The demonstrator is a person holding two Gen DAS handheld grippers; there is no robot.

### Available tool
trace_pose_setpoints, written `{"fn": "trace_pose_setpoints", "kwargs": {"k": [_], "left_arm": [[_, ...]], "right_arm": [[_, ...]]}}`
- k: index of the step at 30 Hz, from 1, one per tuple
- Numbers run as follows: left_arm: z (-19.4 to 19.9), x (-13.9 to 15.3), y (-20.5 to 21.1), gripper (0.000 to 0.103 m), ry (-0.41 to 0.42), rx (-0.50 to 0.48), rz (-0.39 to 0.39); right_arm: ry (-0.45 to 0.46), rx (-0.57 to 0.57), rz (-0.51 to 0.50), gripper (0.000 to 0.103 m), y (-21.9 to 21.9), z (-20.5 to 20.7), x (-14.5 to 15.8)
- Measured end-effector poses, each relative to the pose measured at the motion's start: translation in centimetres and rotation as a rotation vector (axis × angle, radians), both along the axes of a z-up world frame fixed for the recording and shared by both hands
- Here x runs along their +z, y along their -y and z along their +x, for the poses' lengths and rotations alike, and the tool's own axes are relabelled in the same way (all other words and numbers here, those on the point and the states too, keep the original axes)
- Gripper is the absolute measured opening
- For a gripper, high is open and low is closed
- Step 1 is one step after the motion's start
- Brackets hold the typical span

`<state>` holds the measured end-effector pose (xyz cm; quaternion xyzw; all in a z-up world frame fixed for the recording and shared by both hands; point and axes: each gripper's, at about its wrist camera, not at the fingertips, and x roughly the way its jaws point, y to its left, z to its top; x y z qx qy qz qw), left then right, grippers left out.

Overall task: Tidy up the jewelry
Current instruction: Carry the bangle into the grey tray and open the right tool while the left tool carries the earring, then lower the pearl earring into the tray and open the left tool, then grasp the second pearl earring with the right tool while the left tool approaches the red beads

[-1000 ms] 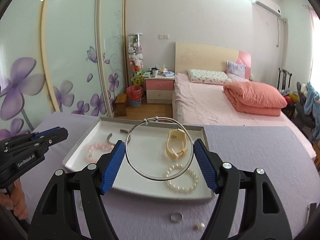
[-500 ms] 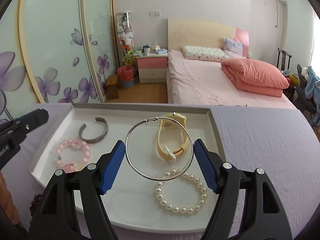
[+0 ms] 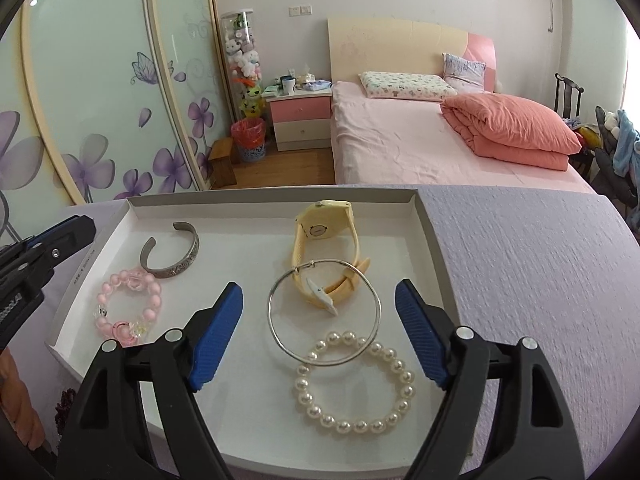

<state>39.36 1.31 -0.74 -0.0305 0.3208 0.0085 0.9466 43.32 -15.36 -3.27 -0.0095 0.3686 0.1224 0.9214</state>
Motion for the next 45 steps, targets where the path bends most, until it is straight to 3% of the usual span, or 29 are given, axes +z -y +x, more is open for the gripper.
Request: {"fn": "trace_pose_setpoints", "kwargs": {"k": [17,18,19,23,32,45], "left_arm": [[1.1,-0.9,0.1,0.015,-0.032,0.006,-0.016],[1.1,-0.9,-0.1,0.022,-0.031,0.019,-0.018],[1.0,-0.9,-0.2,0.035,-0.03,0.031,-0.023],[0.5,-0.3,-1.0,0.039,-0.015,0.06,-0.041],[-2.2,1.6,-2.8,0.042,0.017,0.096,-0.041],[-9.7,3.8,-5.2,0.046,0.06,0.116,-0.034]], "right_arm": [[0.017,0.017,-0.019,0.08,0.4,-0.6,-0.2],[0.016,0.015,-0.018,0.08,0.5,-0.7,-0.2],[0.016,0.013,-0.017,0.08,0.6,-0.8,-0.2],[0.015,0.002,-0.015,0.08,1.2,-1.0,0.0],[0.035,-0.022,-0.006,0.08,2.7,-2.5,1.2],[0.1,-0.048,-0.027,0.08,5.4,-7.4,3.7]]}}
